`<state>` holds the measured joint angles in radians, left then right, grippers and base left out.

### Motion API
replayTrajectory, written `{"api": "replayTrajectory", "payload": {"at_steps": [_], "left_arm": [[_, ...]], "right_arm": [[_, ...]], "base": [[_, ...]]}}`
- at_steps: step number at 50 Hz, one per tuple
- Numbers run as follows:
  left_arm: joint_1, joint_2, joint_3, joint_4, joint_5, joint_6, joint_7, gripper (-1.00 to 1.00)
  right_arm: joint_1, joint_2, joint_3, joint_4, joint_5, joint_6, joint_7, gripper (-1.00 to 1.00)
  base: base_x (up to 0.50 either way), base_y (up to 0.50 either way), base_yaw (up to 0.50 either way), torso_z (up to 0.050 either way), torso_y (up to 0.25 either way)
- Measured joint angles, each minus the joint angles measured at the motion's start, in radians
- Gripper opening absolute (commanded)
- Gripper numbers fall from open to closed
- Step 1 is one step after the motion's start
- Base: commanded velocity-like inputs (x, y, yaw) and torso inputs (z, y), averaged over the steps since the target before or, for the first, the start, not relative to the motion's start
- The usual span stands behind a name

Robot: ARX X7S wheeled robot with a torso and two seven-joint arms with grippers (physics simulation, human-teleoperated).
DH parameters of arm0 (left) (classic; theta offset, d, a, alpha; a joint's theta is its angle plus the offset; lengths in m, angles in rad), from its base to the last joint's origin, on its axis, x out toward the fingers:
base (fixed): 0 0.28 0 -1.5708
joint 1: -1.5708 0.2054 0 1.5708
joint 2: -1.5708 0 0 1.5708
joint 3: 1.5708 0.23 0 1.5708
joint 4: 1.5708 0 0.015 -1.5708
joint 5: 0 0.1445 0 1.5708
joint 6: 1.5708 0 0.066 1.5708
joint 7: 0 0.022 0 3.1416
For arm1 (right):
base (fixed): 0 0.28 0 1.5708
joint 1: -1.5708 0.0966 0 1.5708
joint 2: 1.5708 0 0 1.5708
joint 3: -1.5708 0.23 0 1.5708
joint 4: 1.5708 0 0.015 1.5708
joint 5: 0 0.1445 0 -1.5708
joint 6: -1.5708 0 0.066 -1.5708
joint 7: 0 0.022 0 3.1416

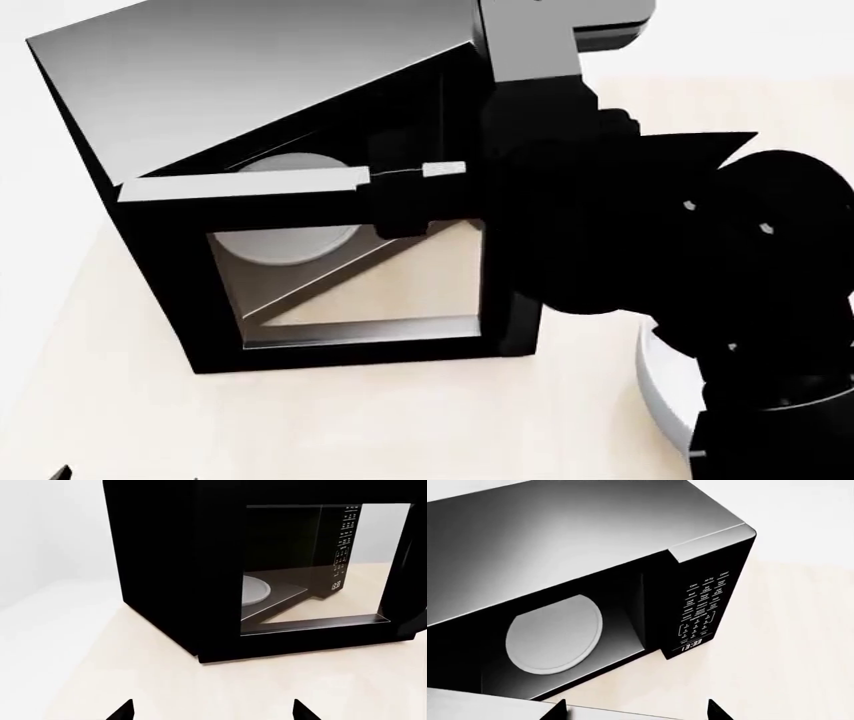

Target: Open the microwave.

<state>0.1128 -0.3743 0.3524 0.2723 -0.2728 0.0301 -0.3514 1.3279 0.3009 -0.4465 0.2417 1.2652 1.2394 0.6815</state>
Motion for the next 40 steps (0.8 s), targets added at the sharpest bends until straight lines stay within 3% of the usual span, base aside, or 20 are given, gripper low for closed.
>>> {"api": "replayTrajectory", "payload": {"at_steps": [40], "left_arm": [[-0.001,-0.006,0.010,0.004,-0.002,0.000,-0.010,1.00]], "right_arm": [[-0.113,0.047,0.048,-0.202,0.060,0.005,0.066,1.00]], "base": [[0.00,0.00,0.00,-0.001,-0.005]]}}
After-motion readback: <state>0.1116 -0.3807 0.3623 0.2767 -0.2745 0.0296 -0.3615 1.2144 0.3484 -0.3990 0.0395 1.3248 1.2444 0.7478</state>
